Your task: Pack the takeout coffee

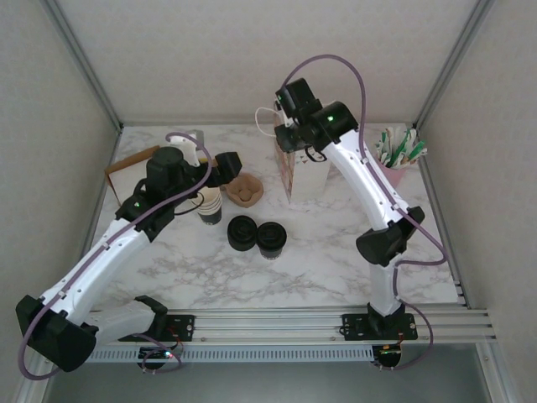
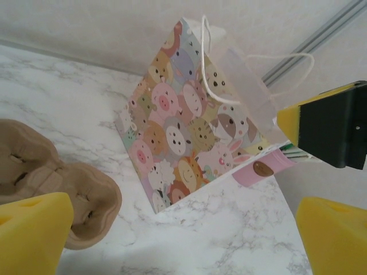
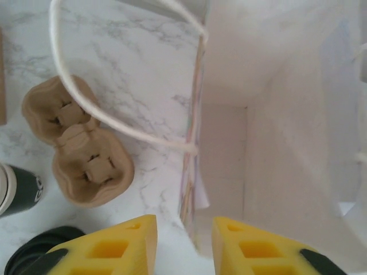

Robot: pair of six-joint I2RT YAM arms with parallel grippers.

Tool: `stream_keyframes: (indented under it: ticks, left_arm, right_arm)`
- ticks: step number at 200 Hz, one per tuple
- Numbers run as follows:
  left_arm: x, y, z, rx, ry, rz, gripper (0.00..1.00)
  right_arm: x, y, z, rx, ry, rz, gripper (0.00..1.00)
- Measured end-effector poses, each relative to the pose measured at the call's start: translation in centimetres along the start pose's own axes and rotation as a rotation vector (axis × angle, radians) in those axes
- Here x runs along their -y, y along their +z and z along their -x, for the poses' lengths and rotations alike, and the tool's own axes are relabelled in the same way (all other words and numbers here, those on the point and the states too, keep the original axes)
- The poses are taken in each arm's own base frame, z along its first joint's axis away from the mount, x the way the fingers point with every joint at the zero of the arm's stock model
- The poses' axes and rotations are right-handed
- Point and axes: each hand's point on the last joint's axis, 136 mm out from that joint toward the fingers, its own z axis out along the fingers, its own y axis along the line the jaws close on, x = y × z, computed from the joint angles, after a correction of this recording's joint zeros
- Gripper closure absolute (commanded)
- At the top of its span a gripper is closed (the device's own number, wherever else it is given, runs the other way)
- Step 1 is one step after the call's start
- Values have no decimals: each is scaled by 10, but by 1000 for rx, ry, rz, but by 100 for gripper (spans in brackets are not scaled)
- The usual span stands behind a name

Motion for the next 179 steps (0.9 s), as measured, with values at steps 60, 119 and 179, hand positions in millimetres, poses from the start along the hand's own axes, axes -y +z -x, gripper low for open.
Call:
stream_keyframes:
  ticks: [60,119,179]
  left_arm:
    - [-13,3,5,-13,-8,21,0]
    - [-15,4,4,-25,-13,11,0]
    - [-14,6,2,-38,-14,1,0]
  right_arm:
    - [23,27,0,-63,-10,-30,66]
    - [15,33,-7,-96,-37,13,63]
    - [9,44,-11,-122,-37,41,68]
